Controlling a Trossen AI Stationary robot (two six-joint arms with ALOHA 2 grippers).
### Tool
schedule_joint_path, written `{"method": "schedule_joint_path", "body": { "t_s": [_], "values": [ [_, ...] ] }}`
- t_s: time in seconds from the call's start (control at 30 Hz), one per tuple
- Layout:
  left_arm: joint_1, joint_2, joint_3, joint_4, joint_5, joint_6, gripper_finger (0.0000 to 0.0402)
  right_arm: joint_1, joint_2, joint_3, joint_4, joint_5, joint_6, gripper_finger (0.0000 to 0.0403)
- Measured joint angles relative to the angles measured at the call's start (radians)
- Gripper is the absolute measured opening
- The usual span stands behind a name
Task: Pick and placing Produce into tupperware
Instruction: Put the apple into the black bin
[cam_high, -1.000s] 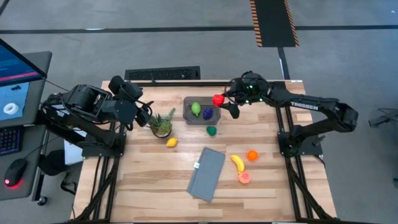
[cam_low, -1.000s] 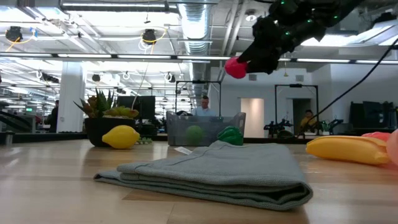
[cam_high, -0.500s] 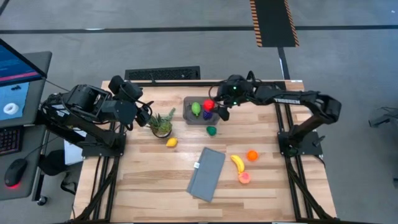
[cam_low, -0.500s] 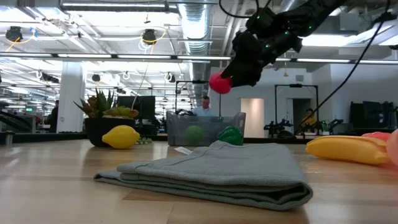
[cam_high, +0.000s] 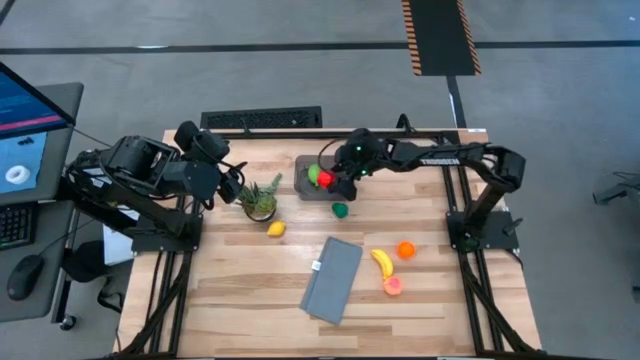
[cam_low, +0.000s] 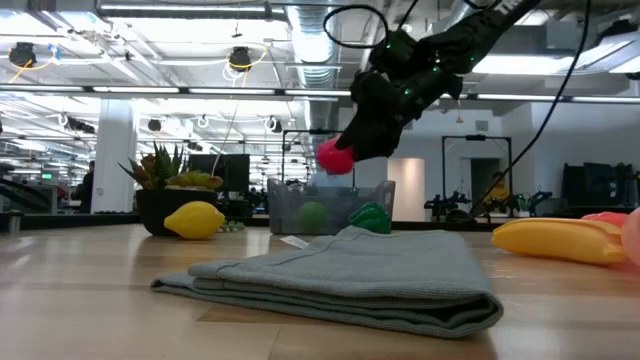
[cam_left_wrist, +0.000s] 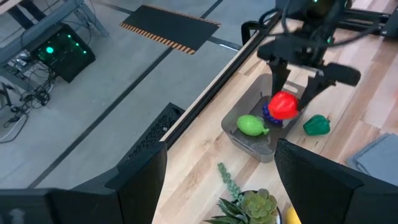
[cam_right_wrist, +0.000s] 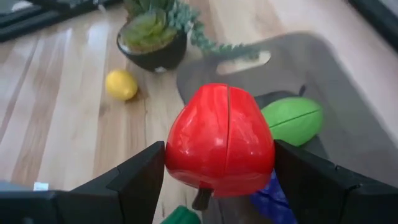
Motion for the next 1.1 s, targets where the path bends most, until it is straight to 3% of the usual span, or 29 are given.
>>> {"method": "schedule_joint_path", "body": {
  "t_s": [0.47,1.1],
  "values": [
    [0.0,0.0,0.0,0.0,0.0,0.0,0.0288,0.006,0.108,0.043,-0.027,0.003,0.004,0.0311],
    [0.0,0.0,0.0,0.0,-0.014,0.003,0.0288,0.018,0.107,0.043,-0.026,0.031,-0.006,0.0311]
  ]
}}
